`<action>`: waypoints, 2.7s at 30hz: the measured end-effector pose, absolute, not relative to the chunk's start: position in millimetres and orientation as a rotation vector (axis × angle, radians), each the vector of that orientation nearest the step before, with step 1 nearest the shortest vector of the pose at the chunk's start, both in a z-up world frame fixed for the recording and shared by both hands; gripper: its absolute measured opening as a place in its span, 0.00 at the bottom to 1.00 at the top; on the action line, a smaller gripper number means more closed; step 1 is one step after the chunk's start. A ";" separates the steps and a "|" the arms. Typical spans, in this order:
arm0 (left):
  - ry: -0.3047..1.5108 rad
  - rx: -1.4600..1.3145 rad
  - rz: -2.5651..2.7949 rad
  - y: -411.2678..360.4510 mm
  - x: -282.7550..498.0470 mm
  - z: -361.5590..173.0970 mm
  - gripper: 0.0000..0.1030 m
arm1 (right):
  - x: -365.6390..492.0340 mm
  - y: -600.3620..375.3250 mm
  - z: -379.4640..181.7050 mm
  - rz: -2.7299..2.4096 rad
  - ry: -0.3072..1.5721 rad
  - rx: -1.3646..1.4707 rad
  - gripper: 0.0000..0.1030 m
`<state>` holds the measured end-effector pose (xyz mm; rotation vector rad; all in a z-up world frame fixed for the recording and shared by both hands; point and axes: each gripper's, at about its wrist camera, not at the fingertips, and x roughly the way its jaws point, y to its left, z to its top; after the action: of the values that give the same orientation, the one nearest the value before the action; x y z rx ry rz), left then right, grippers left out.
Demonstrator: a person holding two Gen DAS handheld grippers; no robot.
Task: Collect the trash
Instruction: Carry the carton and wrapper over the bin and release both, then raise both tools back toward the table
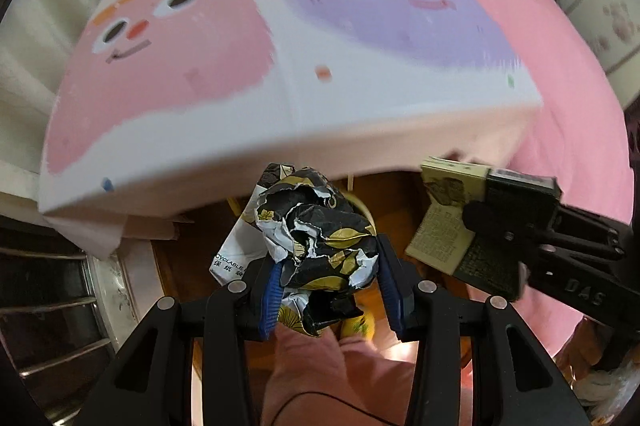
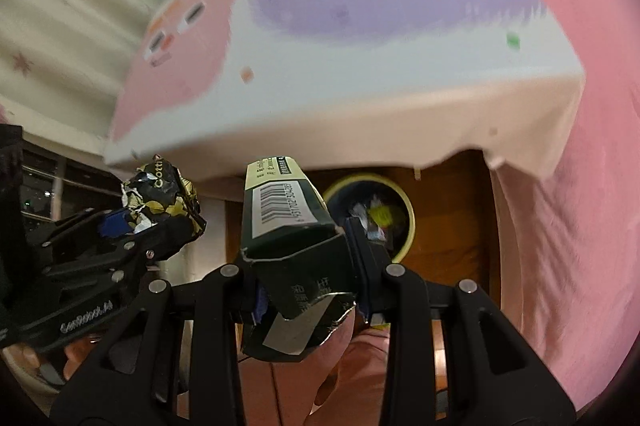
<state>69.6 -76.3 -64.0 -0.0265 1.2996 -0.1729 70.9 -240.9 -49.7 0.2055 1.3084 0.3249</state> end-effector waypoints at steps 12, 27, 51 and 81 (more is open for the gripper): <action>1.417 0.019 -0.245 -93.1 63.5 -244.7 0.42 | 52.3 -235.0 -245.5 0.114 1.460 0.255 0.30; 1.410 0.063 -0.127 -73.6 99.8 -347.9 0.85 | 90.6 -235.1 -355.3 0.037 1.487 0.237 0.55; 1.403 0.029 -0.101 -81.6 83.2 -276.1 0.85 | 72.3 -242.3 -291.1 0.030 1.475 0.220 0.56; 1.110 0.102 -0.102 -25.4 70.3 40.3 0.85 | 54.4 -224.7 11.1 0.022 1.187 0.179 0.55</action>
<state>70.3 -25.4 40.3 0.1020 1.1095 -0.1022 54.4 -224.7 11.1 0.1787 1.1865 0.0223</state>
